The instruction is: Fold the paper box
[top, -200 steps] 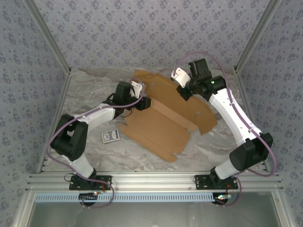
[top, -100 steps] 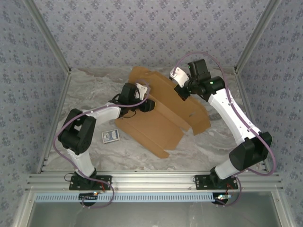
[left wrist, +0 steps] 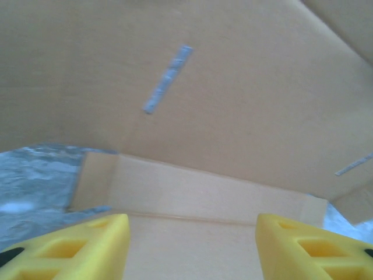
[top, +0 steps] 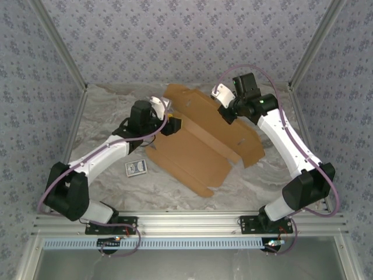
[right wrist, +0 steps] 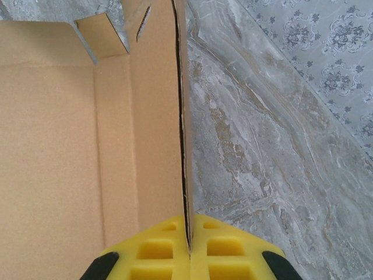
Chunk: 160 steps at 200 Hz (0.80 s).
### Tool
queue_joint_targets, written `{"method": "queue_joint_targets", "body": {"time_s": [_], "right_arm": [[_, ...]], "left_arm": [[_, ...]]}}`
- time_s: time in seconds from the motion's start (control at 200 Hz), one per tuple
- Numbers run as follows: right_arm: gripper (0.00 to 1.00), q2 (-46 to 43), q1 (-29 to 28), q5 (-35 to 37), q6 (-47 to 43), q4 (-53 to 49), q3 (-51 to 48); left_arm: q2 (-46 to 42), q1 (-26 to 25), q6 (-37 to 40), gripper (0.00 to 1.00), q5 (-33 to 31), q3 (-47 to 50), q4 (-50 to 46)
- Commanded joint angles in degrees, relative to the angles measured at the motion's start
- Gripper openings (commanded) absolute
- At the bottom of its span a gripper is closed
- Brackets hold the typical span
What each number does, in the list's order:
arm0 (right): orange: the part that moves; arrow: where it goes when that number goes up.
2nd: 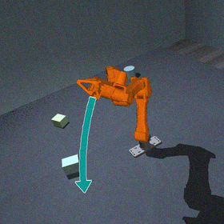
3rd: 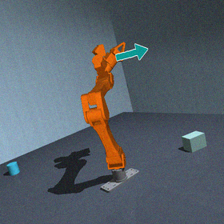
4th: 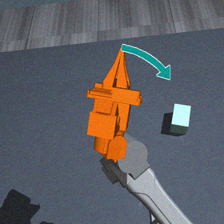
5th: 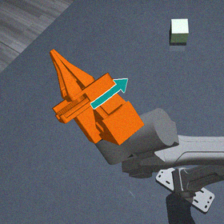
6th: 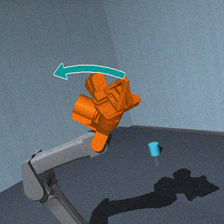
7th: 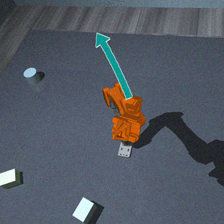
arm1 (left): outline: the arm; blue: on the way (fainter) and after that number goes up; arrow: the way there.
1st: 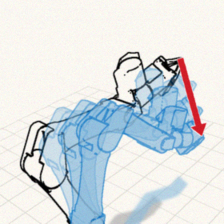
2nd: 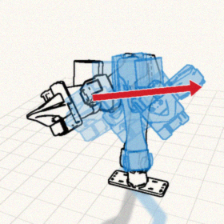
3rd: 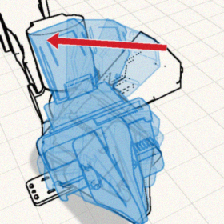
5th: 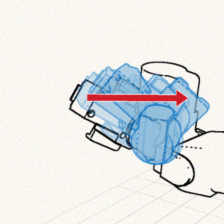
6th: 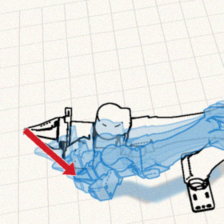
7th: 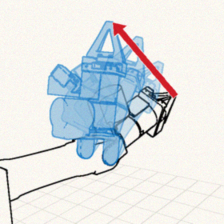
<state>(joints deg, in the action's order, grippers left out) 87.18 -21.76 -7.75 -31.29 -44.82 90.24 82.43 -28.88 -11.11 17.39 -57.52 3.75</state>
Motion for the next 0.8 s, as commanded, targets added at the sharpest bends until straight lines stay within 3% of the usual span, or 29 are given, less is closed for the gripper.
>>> {"method": "queue_joint_targets", "body": {"time_s": [0.0,0.26,0.6,0.795], "right_arm": [[0.0,0.07,-0.17,-0.69,-1.13,-0.8,0.99],[0.0,0.1,-0.67,-1.02,-0.99,-1.26,1.08],[0.0,0.71,-0.92,-1.03,0.07,-0.45,1.17],[0.0,0.81,-0.83,-1.08,0.03,-0.33,1.08]], "left_arm": [[3.14,0.77,3.31,0.6,-4.95,-2.1,-5.15],[12.67,0.77,6.7,0.61,-8.12,-9.23,-6.93],[19.13,-1.39,4.74,0.46,6.0,-11.31,-1.55],[20.78,-1.55,3.73,0.45,8.6,-10.99,1.0]]}}
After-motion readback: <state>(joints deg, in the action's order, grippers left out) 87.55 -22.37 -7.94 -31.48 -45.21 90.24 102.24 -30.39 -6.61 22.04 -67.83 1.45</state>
